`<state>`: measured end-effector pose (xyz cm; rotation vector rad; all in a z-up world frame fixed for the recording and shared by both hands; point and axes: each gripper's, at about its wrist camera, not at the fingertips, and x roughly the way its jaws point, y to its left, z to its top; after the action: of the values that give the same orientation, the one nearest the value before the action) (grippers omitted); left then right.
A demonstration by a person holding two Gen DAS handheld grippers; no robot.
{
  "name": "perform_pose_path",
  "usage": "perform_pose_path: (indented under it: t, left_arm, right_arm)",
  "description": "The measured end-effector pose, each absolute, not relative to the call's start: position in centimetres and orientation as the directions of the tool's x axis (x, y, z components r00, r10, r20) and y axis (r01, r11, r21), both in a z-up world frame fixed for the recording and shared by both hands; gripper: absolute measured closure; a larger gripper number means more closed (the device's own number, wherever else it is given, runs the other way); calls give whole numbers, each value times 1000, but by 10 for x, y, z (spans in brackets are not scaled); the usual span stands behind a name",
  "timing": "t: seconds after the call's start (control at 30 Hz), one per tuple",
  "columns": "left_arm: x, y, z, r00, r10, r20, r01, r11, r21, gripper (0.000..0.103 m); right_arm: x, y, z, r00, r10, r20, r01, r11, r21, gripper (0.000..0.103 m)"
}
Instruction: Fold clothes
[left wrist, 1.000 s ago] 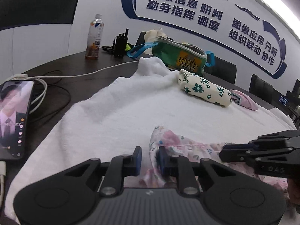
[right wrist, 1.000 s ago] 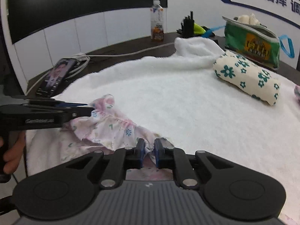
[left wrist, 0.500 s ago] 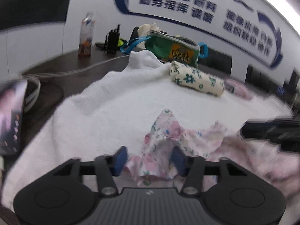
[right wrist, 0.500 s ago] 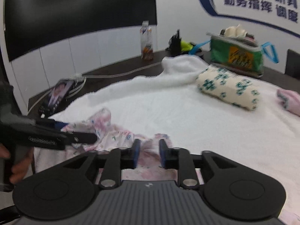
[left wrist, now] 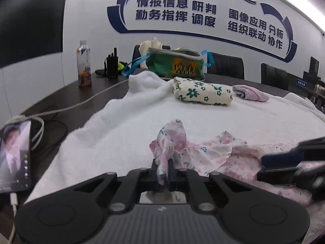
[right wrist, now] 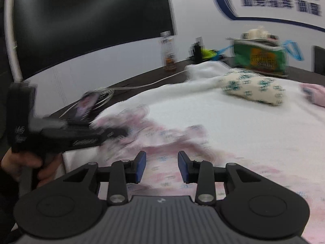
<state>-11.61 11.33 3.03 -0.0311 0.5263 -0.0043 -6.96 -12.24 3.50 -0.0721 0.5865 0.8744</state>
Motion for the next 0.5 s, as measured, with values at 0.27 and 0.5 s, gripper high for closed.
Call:
perform_pose_path:
  t: [0.27, 0.5]
  left_arm:
    - [-128, 84, 60, 900, -77, -428, 80, 997, -9, 98]
    - [-121, 0, 64, 897, -206, -391, 240, 970, 40, 98]
  right_arm:
    - [-59, -98, 13, 507, 646, -570, -704, 692, 158, 70]
    - [-61, -211, 43, 680, 557, -477, -486, 830, 276, 68]
